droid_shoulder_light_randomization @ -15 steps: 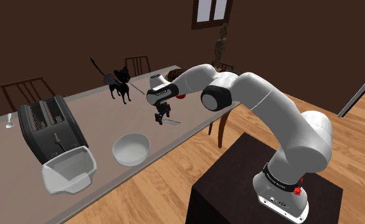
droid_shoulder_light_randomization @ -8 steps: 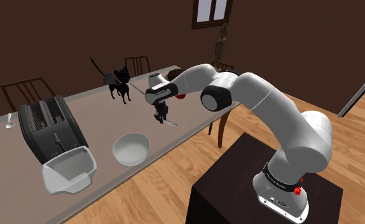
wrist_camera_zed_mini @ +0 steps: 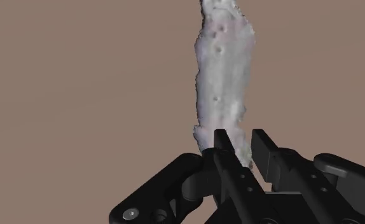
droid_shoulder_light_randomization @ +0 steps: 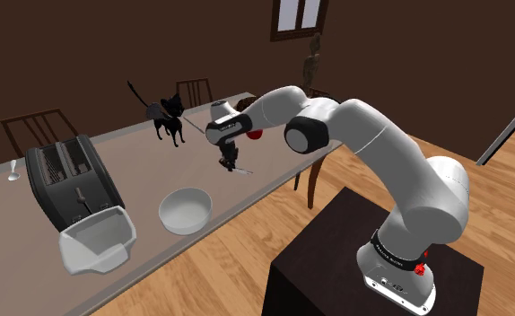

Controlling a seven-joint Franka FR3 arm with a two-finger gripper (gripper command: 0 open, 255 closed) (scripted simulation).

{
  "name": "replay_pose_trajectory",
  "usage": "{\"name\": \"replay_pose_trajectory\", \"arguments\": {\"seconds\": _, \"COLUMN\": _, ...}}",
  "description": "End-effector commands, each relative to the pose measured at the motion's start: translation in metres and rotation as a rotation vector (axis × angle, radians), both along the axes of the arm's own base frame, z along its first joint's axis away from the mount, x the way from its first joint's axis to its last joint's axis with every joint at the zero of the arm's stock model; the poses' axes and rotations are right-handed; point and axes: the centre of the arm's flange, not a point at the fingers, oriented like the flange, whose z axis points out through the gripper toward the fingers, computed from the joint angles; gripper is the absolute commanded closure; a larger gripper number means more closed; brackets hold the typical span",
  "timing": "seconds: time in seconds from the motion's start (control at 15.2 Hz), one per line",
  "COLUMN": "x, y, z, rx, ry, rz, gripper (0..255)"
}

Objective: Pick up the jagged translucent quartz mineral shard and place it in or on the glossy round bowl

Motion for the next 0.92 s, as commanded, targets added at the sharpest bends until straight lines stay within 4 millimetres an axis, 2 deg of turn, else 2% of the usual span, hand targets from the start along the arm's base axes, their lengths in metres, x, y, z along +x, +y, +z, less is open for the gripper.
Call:
{"name": "replay_pose_trajectory", "arguments": {"seconds": 0.0, "x": -0.001, "y": -0.003, "z": 0.007, "rx": -0.003, "ry": 0.006, "rz": -0.003, "gripper": 255}}
{"name": "replay_pose_trajectory", "arguments": {"seconds": 0.13, "x": -0.001, "y": -0.003, "z": 0.018, "rx": -0.003, "ry": 0.006, "rz": -0.003, "gripper": 255}}
{"name": "replay_pose_trajectory", "arguments": {"seconds": 0.2, "x": -0.002, "y": -0.004, "z": 0.013, "rx": -0.003, "ry": 0.006, "rz": -0.003, "gripper": 255}}
{"name": "replay_pose_trajectory", "arguments": {"seconds": 0.26, "x": -0.002, "y": -0.004, "z": 0.013, "rx": -0.003, "ry": 0.006, "rz": -0.003, "gripper": 0}}
{"name": "replay_pose_trajectory", "arguments": {"seconds": 0.46, "x": -0.036, "y": -0.04, "z": 0.026, "rx": 0.053, "ry": -0.033, "rz": -0.171, "gripper": 0}}
{"name": "replay_pose_trajectory", "arguments": {"seconds": 0.53, "x": -0.042, "y": -0.045, "z": 0.028, "rx": 0.062, "ry": -0.04, "rz": -0.198, "gripper": 0}}
{"name": "replay_pose_trajectory", "arguments": {"seconds": 0.86, "x": -0.045, "y": -0.045, "z": 0.001, "rx": 0.062, "ry": -0.04, "rz": -0.198, "gripper": 0}}
